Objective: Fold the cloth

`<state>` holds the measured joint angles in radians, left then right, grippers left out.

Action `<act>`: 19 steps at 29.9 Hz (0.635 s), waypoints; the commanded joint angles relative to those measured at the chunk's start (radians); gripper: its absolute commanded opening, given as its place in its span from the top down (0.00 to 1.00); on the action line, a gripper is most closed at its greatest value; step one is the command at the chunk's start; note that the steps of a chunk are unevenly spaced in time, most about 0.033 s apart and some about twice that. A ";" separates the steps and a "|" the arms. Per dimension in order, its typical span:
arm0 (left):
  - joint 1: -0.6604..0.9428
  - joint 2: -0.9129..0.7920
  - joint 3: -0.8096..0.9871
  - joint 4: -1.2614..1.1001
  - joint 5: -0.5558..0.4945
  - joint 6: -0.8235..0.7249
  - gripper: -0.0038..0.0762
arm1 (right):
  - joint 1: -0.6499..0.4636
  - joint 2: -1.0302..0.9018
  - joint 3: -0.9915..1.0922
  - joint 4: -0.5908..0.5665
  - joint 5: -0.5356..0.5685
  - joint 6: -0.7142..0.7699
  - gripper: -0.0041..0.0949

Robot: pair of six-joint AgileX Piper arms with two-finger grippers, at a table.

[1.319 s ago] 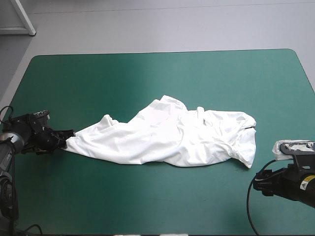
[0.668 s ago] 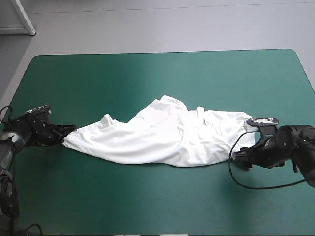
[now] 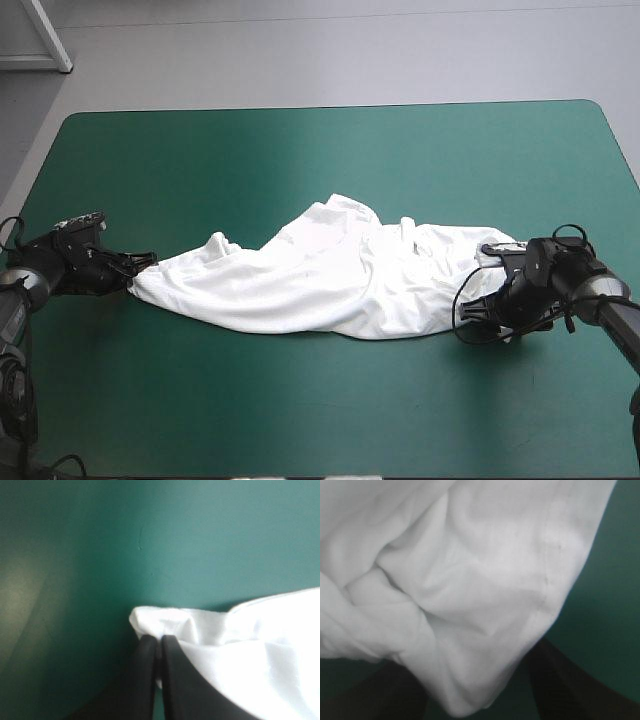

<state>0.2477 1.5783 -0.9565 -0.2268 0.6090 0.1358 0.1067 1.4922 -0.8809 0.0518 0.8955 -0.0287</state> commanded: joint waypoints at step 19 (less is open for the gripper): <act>0.001 -0.411 -0.358 -0.003 0.094 0.000 0.96 | 0.000 -0.325 -0.595 -0.015 0.303 0.016 0.97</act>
<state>0.2477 1.2674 -1.1913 -0.2268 0.7250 0.1367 0.1067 1.2388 -1.3160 0.0697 1.1605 -0.0341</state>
